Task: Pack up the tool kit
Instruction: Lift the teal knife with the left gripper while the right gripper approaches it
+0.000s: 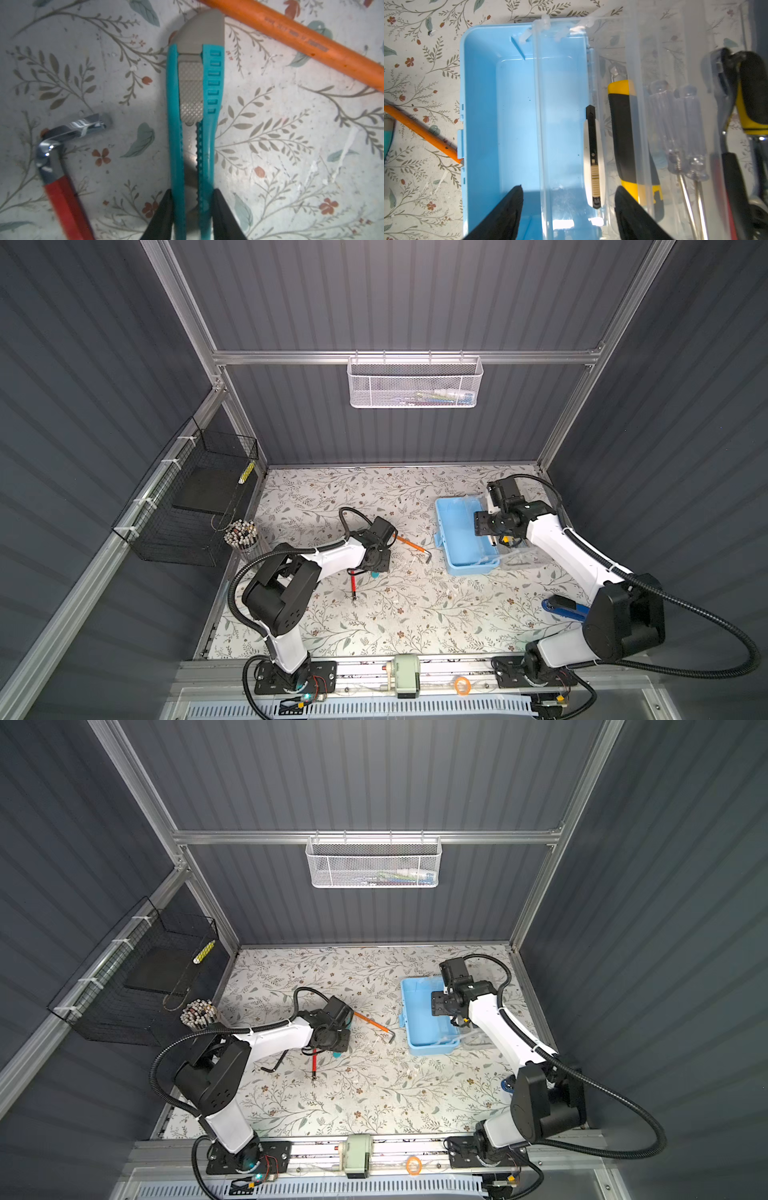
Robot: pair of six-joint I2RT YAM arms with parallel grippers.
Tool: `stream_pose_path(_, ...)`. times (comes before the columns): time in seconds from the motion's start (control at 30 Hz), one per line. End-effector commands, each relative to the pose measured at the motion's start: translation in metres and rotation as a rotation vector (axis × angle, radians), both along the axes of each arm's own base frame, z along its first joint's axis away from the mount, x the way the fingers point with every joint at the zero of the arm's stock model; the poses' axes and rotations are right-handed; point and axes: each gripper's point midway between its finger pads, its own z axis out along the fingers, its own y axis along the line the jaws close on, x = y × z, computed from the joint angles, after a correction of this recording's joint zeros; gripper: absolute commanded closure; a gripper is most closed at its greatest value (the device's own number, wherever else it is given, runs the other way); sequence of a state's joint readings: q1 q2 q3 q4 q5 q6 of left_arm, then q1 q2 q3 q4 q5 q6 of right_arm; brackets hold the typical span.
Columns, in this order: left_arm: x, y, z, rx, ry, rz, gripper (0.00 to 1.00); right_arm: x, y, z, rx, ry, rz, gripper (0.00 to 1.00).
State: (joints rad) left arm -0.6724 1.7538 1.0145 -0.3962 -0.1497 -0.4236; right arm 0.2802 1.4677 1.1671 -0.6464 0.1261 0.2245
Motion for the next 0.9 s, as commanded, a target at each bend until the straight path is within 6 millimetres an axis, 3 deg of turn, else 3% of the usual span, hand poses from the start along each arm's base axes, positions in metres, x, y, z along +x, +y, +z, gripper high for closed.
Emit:
stream_pose_path(0.0, -0.017, 0.015, -0.006, 0.030, 0.056, 0.013, 0.74, -0.004, 0.012, 0.006, 0.047, -0.012, 0.019, 0.28)
stream_pose_path(0.2, -0.015, 0.014, 0.005, 0.016, 0.030, 0.015, 0.77, -0.002, 0.042, 0.007, 0.132, -0.018, 0.062, 0.28)
stream_pose_path(0.4, -0.011, 0.005, 0.031, -0.018, -0.045, 0.001, 0.77, 0.001, 0.078, 0.007, 0.228, -0.020, 0.110, 0.28)
stream_pose_path(0.7, -0.010, -0.031, 0.067, -0.129, -0.144, -0.080, 0.77, 0.004, 0.136, 0.003, 0.333, -0.003, 0.196, 0.28)
stream_pose_path(0.87, -0.011, -0.051, 0.084, -0.191, -0.191, -0.123, 0.77, 0.005, 0.158, 0.001, 0.417, 0.012, 0.209, 0.28)
